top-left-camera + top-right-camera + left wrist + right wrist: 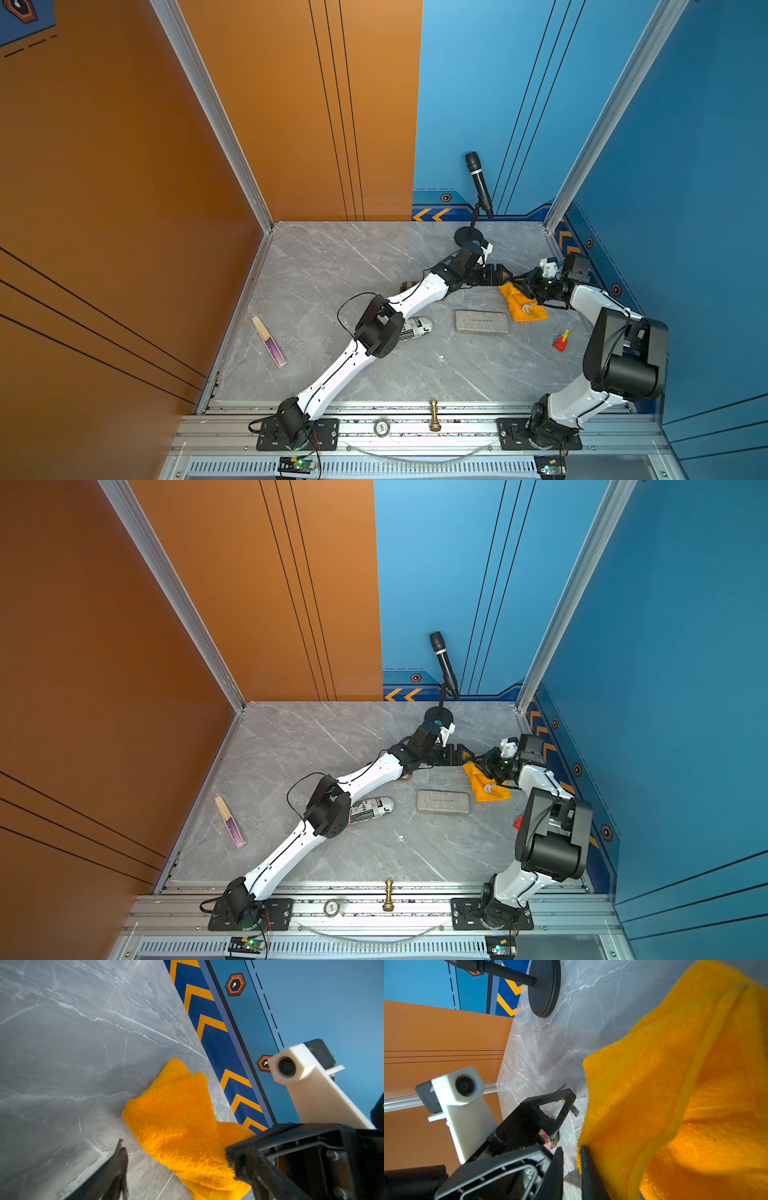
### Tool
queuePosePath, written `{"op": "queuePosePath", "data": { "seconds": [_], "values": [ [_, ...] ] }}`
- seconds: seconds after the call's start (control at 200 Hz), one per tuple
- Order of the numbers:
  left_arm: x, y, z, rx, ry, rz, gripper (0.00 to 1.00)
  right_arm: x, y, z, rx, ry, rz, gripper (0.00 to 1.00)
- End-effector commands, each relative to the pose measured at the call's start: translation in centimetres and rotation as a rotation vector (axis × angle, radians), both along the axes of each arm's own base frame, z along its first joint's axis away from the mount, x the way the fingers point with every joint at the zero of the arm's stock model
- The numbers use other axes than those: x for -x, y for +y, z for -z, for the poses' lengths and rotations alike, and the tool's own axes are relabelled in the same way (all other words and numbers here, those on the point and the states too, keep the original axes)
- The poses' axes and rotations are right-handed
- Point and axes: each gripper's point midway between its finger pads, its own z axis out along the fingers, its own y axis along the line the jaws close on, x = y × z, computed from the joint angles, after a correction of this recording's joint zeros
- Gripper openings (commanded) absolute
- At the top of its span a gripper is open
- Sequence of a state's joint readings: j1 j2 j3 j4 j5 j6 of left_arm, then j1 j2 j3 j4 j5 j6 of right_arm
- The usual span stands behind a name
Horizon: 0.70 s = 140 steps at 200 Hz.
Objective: Wipe the eyeglass case
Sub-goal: Place the cleaning item at the center of the board.
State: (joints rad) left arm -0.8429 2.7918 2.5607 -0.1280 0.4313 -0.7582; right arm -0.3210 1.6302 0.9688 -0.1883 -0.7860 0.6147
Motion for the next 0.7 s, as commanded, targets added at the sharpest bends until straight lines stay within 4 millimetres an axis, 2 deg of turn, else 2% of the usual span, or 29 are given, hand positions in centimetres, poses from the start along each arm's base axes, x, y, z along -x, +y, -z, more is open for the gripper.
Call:
{"op": "queuePosePath", "data": {
  "seconds": [0.0, 0.09, 0.22, 0.3, 0.471, 0.576, 0.696],
  "values": [
    [2.2, 0.1, 3.2, -0.111, 0.038, 0.052, 0.87, -0.7, 0.9, -4.0, -0.025, -0.145, -0.045, 0.18],
    [2.0, 0.4, 2.9, -0.129, 0.016, 0.051, 0.87, -0.2, 1.0, -3.9, -0.015, -0.137, -0.053, 0.17],
    [0.3, 1.5, 1.8, -0.095, 0.015, -0.003, 0.87, 0.3, 0.8, -3.0, 0.002, -0.109, -0.053, 0.18],
    [0.1, 1.8, 1.5, -0.120, -0.008, 0.003, 0.87, 0.4, 0.9, -2.9, -0.005, -0.109, -0.053, 0.18],
    [-0.7, 2.8, 0.9, -0.124, -0.014, -0.013, 0.87, 0.3, 0.6, -3.5, 0.005, -0.121, -0.042, 0.18],
    [-1.1, 4.5, 1.1, -0.210, -0.078, -0.022, 0.88, 0.2, 0.3, -3.6, 0.004, -0.117, -0.031, 0.18],
    [-2.2, 7.0, -0.1, -0.269, -0.188, -0.026, 0.91, 0.2, -0.2, -3.2, 0.003, -0.102, -0.014, 0.19]
  ]
}}
